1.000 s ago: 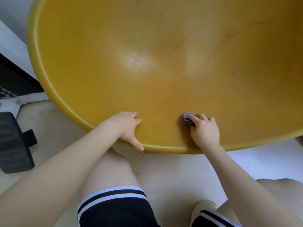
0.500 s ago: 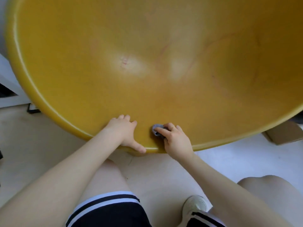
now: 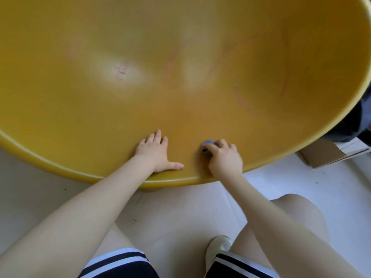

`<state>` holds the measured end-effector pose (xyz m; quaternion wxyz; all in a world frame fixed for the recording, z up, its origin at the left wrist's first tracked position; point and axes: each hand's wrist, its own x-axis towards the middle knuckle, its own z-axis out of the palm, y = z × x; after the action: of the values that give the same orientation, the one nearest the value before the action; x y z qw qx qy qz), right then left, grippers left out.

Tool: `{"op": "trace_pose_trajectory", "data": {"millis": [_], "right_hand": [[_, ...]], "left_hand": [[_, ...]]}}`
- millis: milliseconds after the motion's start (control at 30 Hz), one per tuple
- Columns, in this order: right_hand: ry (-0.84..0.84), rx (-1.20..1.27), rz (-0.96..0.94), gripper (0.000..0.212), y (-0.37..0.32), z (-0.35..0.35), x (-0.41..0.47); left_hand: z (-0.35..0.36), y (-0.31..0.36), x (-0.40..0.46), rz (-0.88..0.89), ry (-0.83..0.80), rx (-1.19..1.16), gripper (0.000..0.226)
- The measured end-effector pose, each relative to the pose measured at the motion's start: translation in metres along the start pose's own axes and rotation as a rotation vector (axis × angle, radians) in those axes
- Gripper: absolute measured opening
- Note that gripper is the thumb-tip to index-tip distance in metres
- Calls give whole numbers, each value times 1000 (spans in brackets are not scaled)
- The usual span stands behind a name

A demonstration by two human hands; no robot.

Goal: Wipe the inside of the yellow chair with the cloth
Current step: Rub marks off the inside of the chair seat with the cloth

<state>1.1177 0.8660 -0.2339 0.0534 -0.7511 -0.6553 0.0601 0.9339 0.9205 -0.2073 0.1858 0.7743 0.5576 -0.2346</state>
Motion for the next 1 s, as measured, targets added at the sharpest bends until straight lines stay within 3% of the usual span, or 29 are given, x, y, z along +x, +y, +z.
{"op": "trace_pose_trajectory", "data": {"millis": [167,267,367,467,533,700,800,900,1000], "right_hand": [[7,221,-370,52,2,15,0],[-41,123,-332,52,38,5,35],[-27,-40,-131,52,81,-5,77],[7,-41,4,53,91,-11,93],[-3,47,-43,53,78,-4,85],[-59,312,-460,51,40,11,44],[-39,238,-580,48,46,9,63],[-66,57,-535,44,58,6,112],[-74,2,-342,47,60,8,154]], "left_hand": [[-7,8,18,-10,27,-45,124],[-7,11,25,-23,24,-82,120],[-3,16,32,-71,16,-111,119],[-4,21,40,-108,29,-144,119],[-9,25,44,-133,16,-160,122],[-17,31,50,-169,-38,-141,123],[-19,31,51,-170,45,-92,101],[-22,27,58,-161,172,3,79],[-21,32,64,-207,188,69,85]]}}
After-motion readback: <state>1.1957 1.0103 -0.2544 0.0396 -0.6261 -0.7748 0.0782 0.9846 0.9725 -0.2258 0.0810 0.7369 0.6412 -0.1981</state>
